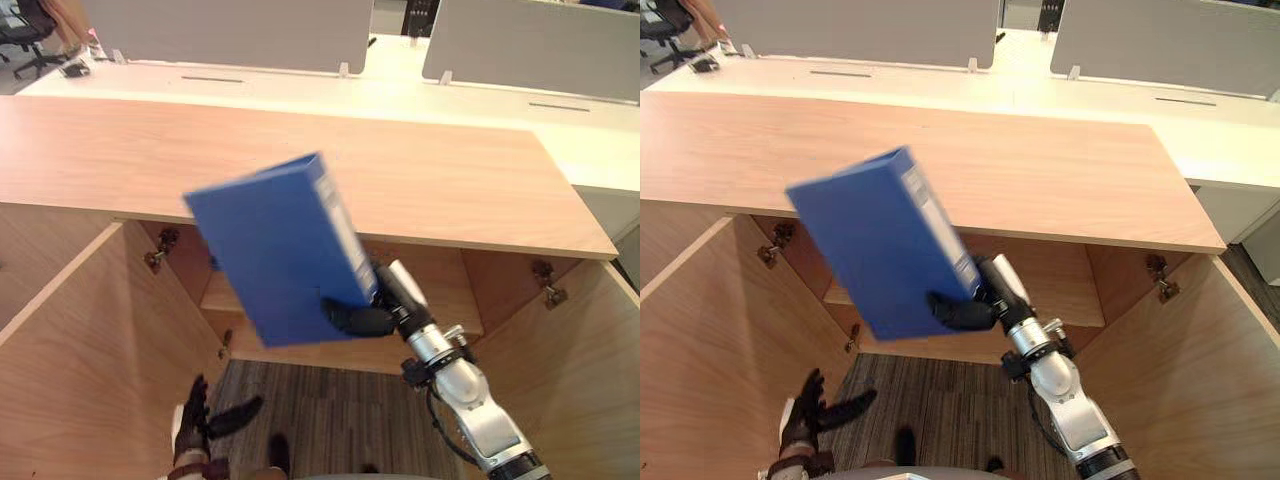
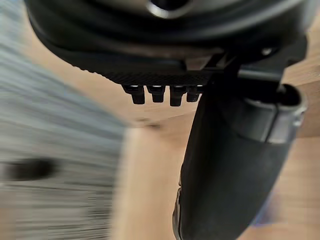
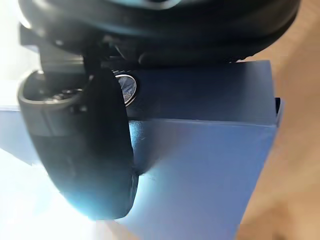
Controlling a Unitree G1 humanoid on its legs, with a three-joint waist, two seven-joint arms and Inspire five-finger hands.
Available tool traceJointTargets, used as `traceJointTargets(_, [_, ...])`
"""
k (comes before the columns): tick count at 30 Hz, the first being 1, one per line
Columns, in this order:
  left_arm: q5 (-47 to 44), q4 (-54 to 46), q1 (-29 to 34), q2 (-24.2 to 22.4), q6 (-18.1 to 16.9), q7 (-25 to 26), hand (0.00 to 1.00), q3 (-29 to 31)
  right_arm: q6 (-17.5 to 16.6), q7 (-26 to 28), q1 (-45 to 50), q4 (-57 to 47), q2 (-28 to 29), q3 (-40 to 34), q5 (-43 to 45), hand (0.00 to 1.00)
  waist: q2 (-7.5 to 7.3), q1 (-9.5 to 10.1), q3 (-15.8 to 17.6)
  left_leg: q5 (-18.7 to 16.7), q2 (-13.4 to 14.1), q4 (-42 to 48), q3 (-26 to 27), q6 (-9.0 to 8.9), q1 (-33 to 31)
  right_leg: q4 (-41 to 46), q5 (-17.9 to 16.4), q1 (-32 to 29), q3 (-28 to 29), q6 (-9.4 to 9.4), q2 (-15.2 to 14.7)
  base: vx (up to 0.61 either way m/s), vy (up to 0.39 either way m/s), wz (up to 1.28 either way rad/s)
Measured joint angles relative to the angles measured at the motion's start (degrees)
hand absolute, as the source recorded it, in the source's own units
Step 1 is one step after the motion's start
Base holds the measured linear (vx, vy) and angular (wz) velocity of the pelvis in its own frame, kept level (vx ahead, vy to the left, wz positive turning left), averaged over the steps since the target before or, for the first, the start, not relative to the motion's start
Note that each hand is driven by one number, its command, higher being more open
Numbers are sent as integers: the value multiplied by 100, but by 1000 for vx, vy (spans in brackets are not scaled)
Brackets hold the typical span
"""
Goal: Walk over to the cabinet, pick up the folder, carry it to the office cabinet, place the folder inside the office cabinet, then close the office cabinet door
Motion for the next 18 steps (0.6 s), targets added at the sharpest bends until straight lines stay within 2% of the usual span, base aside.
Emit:
traceJointTargets(2, [52,285,-275,74,21,2,100,-41,2,-4,-344,290,-30,176,-191,0,16,12,319,-41,57,303,52,23,-378,227,-6,-364,48,-9,23,-100,-13,-12])
traceJointTargets(3, [86,497,-557,103,30,7,100,-48,7,-7,-671,568,-32,275,-259,0,59,50,622,-160,116,679,71,39,-711,414,-8,-630,92,-12,47,-139,-21,-16])
traceJointTargets(4, [148,688,-827,125,30,12,100,-73,31,-27,-979,830,-22,320,-331,0,135,77,919,-327,196,1155,68,63,-1048,627,6,-849,114,17,83,-109,-16,-15])
traceJointTargets(7, [144,884,-1201,116,25,20,100,-82,117,-103,-1525,1204,22,398,-319,0,339,126,1360,-722,429,2129,56,72,-1772,1146,-90,-1427,149,22,209,-147,3,-22])
traceJointTargets(8, [104,866,-1335,115,-34,33,100,-77,126,-151,-1711,1285,77,356,-283,0,412,125,1550,-825,482,2402,41,64,-2007,1482,-229,-1706,156,14,224,-137,7,-13])
traceJointTargets(9, [78,856,-1424,115,-68,35,100,-79,135,-159,-1801,1313,100,317,-169,0,446,127,1635,-867,496,2545,31,62,-2135,1677,-304,-1857,156,13,223,-146,0,-7])
traceJointTargets(12, [5,805,-1778,132,-133,62,100,-251,140,-262,-2307,1559,454,-164,790,0,621,148,1837,-1057,567,3239,-34,78,-2979,2602,-634,-2816,155,-22,224,-138,-12,-3])
traceJointTargets(16, [-199,475,-2066,71,-223,83,100,-307,139,-788,-3087,1672,894,-1074,2083,0,698,260,1925,-1261,687,4035,-85,109,-3987,3577,-924,-3881,95,-31,194,-73,-29,-3])
traceJointTargets(18, [-325,148,-2211,15,-217,133,100,-174,111,-1153,-3851,1638,934,-1540,3143,0,747,303,1961,-1451,794,4727,-242,111,-4815,4282,-1142,-4643,-25,-17,192,-90,-32,3])
